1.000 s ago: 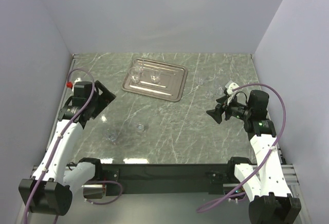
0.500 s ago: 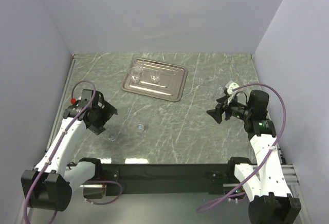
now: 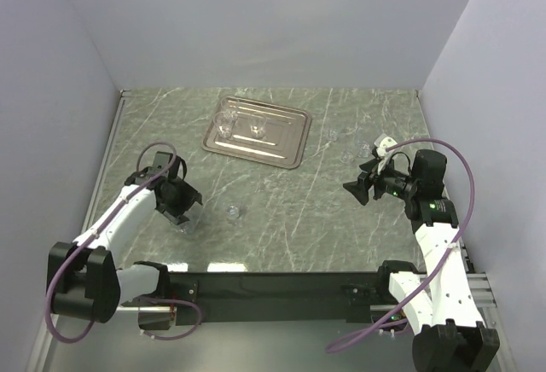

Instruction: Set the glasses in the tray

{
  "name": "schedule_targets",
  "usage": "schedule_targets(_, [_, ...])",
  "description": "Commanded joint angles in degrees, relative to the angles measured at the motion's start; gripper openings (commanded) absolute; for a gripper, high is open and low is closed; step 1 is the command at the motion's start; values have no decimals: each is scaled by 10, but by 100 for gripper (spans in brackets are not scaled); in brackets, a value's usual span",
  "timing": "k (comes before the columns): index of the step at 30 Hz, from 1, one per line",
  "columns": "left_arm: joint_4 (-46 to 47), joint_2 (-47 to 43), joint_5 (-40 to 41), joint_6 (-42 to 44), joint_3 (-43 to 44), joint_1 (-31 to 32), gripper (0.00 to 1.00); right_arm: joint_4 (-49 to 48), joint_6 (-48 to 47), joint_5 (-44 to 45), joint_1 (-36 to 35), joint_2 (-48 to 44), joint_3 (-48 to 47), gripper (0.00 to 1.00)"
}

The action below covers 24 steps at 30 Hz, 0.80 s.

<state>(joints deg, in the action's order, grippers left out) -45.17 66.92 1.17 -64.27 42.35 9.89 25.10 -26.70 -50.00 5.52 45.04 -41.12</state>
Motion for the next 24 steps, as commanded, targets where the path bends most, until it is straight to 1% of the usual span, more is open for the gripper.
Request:
schedule_targets(1, [37,15,-7,-2,-14,4,62,-11,-5,3,4,-7,-4,80])
schedule_targets(2, [40,22,-7,4,-17,4,44,-12,-5,3,4,-7,-4,81])
schedule_targets(4, [48,29,-7,6,-22,4,25,-12,-5,3,4,-7,-4,81])
schedule_targets(5, [51,32,-15,12,-22,4,1,-12,-5,4,4,-8,-4,80])
schedule_targets(9, [45,38,-13,28,-14,4,0,-12,-5,4,4,-8,-4,80])
schedule_targets(13, [28,23,48,55,22,4,0,-12,-5,4,4,-10,-4,80])
schedule_targets(16, [37,12,66,95,49,4,0,-12,-5,3,4,-10,-4,80])
schedule_targets(18, [59,16,57,135,62,4,0,-12,-5,3,4,-9,-4,80])
schedule_targets(19, [69,18,40,152,76,4,0,-11,-5,3,3,-9,-4,80])
schedule_targets(20, [82,26,20,194,84,4,0,-12,-5,4,4,-8,-4,80])
schedule_targets(22, [120,37,-7,239,105,4,0,-12,-5,5,3,-9,-4,80])
schedule_targets(24, [140,51,-56,295,121,4,0,-12,-5,5,4,-10,-4,80])
